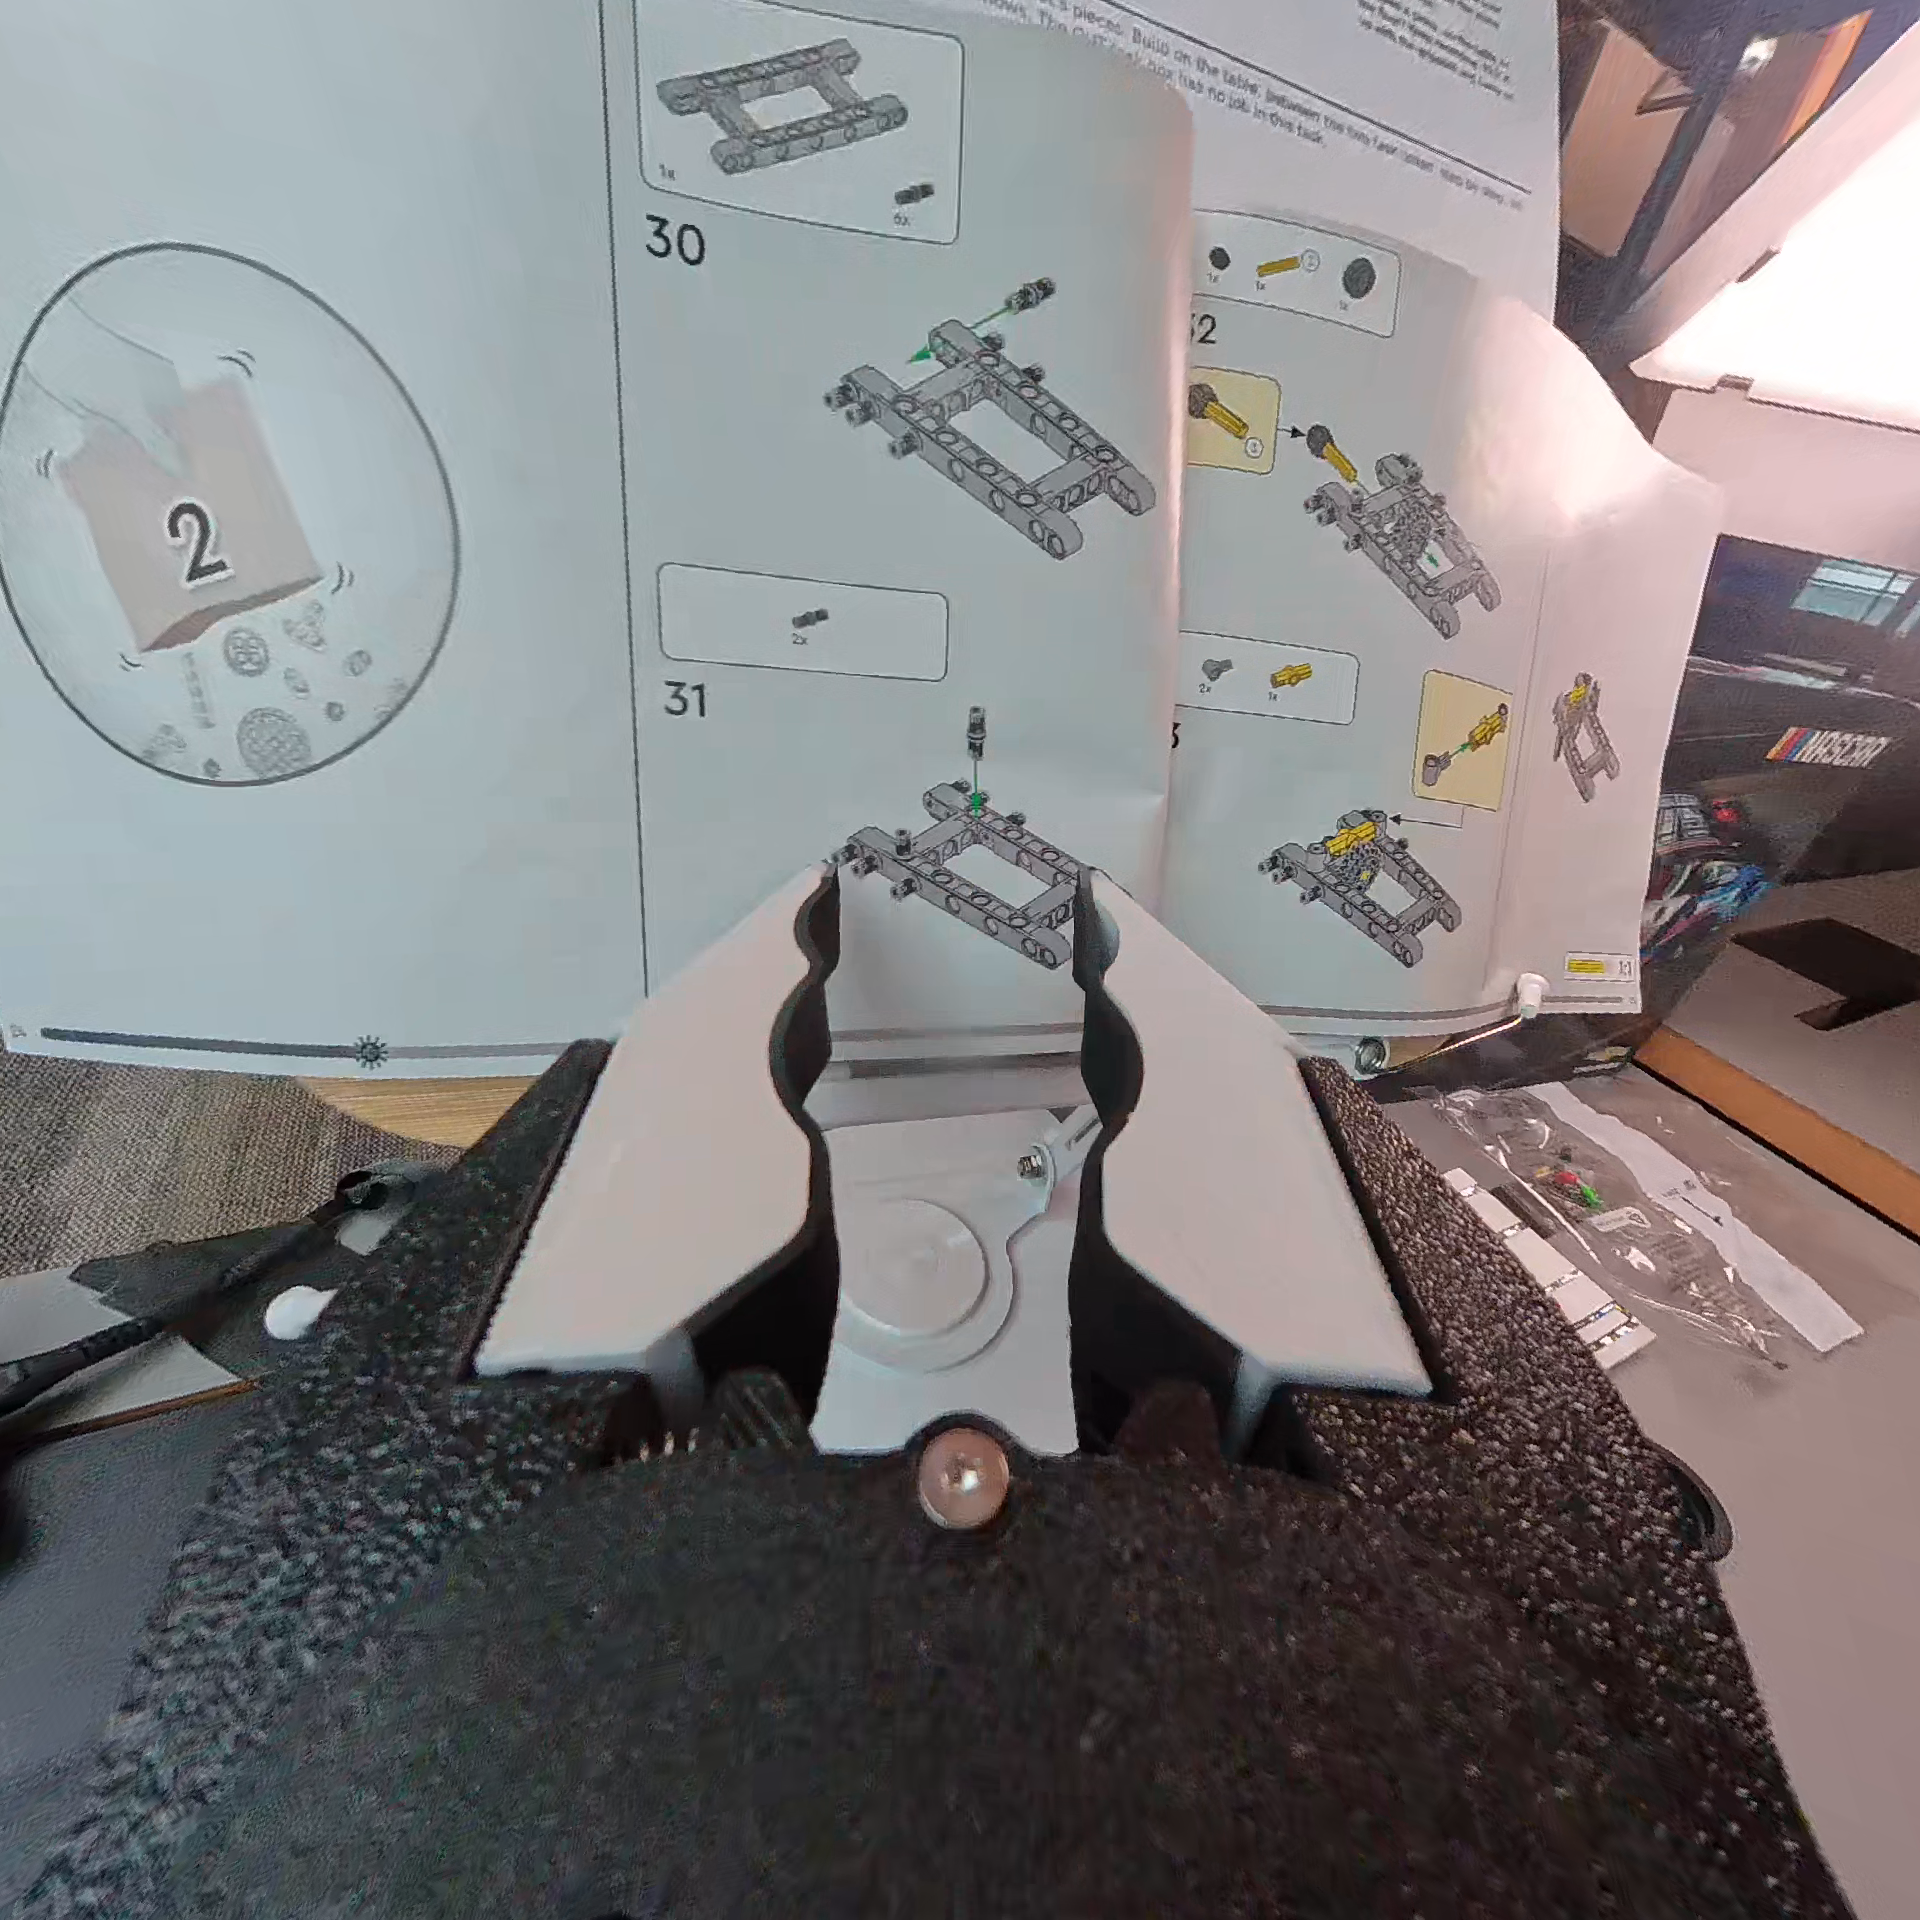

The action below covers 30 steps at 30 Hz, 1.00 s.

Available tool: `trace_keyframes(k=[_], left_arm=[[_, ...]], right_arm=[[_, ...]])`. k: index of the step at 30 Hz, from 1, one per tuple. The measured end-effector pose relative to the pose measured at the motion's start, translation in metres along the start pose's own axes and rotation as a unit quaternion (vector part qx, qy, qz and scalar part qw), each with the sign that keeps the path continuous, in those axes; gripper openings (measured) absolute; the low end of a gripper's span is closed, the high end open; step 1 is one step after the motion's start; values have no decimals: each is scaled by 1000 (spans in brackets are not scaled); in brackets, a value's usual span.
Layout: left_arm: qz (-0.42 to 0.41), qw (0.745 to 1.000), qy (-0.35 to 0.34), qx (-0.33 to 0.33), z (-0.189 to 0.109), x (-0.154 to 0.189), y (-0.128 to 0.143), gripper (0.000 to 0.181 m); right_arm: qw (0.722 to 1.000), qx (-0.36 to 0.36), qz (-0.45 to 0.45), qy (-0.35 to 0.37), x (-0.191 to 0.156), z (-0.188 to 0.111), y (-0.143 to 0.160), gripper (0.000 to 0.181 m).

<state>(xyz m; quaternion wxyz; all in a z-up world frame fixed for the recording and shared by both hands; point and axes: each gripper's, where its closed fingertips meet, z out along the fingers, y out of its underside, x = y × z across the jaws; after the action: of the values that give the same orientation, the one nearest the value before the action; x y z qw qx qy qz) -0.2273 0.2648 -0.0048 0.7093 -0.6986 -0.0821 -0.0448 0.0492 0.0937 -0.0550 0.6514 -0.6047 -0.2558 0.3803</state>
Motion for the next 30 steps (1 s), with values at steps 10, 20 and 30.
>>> trace_keyframes(k=[10,20,30], left_arm=[[45,995,-73,-49,6,-61,23,93],[84,993,-79,-25,14,-46,19,36],[25,997,-64,42,9,-52,-14,117]], right_arm=[[1000,-19,-23,-11,-7,4,14,54],[999,-34,-24,-23,-13,7,23,53],[999,-33,-22,-28,-14,6,22,51]])
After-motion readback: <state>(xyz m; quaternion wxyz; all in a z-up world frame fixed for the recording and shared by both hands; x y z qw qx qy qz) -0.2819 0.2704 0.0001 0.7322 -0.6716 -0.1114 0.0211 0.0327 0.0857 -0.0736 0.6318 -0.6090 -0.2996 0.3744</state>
